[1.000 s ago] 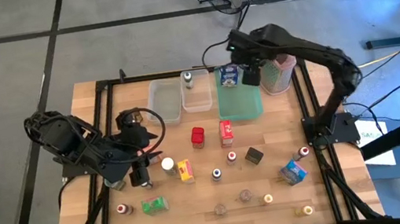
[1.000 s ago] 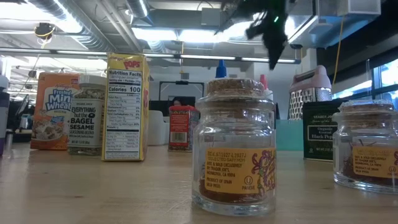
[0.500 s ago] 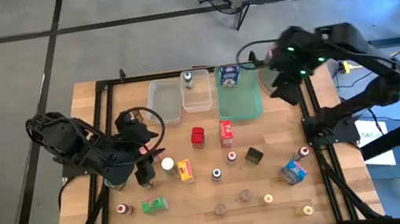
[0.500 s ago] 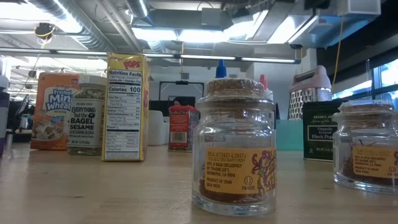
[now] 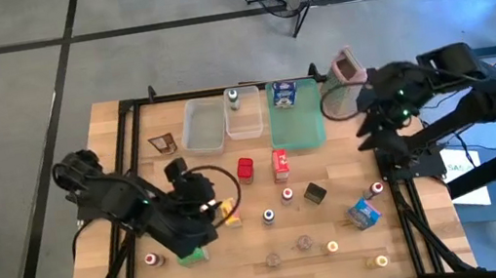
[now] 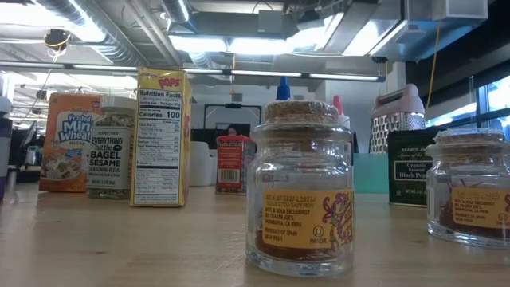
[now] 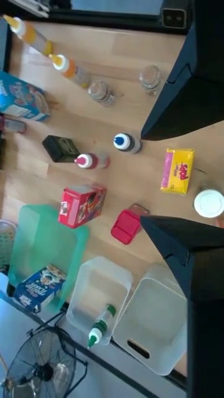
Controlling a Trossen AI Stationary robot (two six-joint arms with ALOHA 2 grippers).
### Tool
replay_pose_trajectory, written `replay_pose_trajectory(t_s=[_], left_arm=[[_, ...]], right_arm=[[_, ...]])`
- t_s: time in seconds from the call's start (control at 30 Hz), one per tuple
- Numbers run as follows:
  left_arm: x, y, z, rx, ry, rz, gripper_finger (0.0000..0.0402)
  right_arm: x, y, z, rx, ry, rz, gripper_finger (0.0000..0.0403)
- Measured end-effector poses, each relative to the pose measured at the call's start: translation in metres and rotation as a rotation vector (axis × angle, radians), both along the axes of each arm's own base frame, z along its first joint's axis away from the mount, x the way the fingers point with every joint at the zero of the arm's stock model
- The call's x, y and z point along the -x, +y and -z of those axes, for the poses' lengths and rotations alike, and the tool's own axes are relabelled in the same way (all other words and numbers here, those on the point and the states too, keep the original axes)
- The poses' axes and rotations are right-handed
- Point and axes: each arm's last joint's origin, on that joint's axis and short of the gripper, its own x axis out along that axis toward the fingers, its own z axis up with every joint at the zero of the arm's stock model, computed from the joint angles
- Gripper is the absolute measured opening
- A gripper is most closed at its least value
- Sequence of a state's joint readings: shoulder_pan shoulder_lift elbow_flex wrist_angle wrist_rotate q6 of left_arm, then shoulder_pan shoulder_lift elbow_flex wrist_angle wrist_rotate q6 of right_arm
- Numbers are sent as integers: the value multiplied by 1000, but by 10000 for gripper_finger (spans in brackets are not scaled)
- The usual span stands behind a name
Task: Pick & Place Kitchen Items
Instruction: Put the black seasoning can into the gray bin
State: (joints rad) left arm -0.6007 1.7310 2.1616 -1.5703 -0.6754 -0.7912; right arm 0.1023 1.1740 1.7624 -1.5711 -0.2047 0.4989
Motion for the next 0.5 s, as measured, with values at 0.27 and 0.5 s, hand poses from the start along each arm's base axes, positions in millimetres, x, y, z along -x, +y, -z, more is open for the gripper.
replay_pose_trajectory(t_s=[0.27,0.5], left_arm=[[-6,1,2,-1,15,25,205],[-9,0,-8,74,58,252,203]], right_arm=[[4,28,1,3,37,16,222],[-6,54,11,174,13,129,222]])
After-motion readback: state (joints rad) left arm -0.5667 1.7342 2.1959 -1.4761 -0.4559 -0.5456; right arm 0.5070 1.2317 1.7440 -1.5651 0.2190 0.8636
